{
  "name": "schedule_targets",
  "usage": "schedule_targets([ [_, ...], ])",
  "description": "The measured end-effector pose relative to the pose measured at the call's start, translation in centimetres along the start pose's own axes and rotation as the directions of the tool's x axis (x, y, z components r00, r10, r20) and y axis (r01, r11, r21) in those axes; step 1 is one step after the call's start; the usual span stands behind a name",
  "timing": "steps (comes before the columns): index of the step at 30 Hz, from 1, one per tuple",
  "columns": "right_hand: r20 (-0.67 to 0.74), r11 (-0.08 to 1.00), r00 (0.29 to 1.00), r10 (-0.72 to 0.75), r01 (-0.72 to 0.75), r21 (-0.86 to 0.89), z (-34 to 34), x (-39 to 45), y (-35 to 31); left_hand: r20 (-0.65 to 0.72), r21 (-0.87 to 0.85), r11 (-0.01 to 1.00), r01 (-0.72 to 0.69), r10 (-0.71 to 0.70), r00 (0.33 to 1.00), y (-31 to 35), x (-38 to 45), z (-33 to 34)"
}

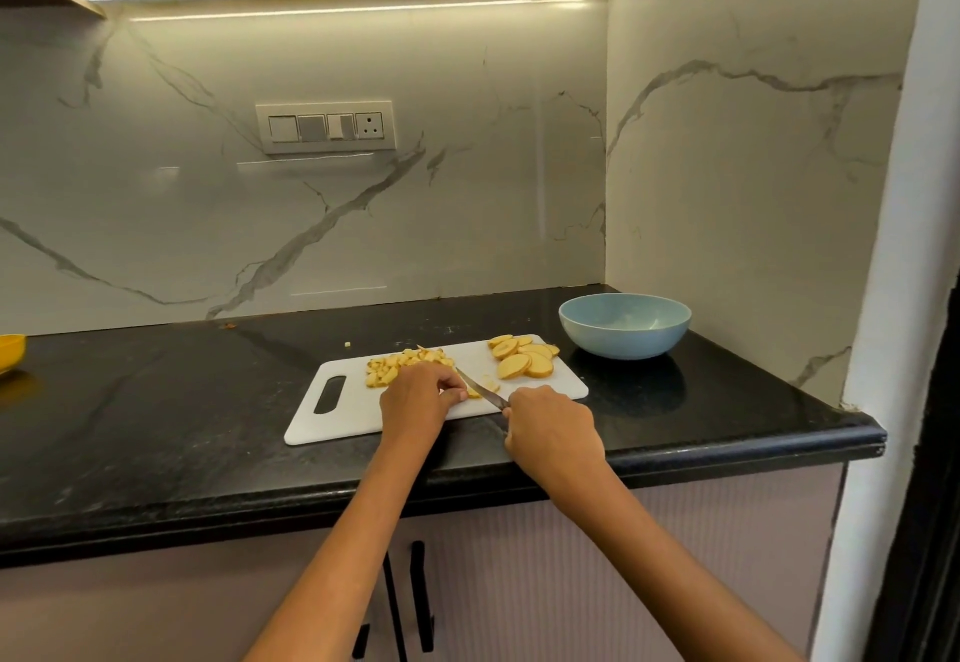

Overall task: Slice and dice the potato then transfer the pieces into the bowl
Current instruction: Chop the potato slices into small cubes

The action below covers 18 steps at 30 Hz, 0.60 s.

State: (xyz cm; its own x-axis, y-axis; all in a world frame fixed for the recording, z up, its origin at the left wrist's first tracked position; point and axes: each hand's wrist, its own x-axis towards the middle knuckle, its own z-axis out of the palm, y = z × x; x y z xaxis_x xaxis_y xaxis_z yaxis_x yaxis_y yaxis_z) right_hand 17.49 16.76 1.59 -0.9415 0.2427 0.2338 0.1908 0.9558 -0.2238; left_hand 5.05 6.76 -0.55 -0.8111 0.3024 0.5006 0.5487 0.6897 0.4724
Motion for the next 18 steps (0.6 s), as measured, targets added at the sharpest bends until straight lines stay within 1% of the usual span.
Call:
schedule_targets([
  [6,0.043,1.000,0.999,-0.021,0.021,0.003,-0.1,1.1,0.3,0.040,0.012,0.999,-0.033,0.032,0.999,-0.1,0.4,0.0],
  [10,0.107,0.999,0.994,-0.037,0.038,-0.007,-0.5,1.9,-0.1,0.050,0.028,0.999,-0.029,0.027,0.998,0.0,0.4,-0.1],
  [13,0.089,0.988,0.992,-0.092,0.102,-0.116,-0.3,0.8,-0.2,0.035,0.040,0.999,-0.026,0.025,0.999,-0.1,0.4,0.0],
  [15,0.045,0.968,0.989,-0.139,0.145,-0.207,0.0,0.1,-0.3,0.034,0.033,0.999,-0.022,0.021,0.999,-0.1,0.4,0.0],
  [16,0.031,0.960,0.987,-0.156,0.159,-0.230,0.0,0.0,-0.3,0.034,0.026,0.999,-0.018,0.017,0.999,-0.1,0.4,0.0],
  [18,0.024,0.962,0.987,-0.159,0.160,-0.220,0.0,0.4,-0.1,0.039,0.007,1.000,-0.009,0.008,0.999,-0.2,0.5,0.0],
])
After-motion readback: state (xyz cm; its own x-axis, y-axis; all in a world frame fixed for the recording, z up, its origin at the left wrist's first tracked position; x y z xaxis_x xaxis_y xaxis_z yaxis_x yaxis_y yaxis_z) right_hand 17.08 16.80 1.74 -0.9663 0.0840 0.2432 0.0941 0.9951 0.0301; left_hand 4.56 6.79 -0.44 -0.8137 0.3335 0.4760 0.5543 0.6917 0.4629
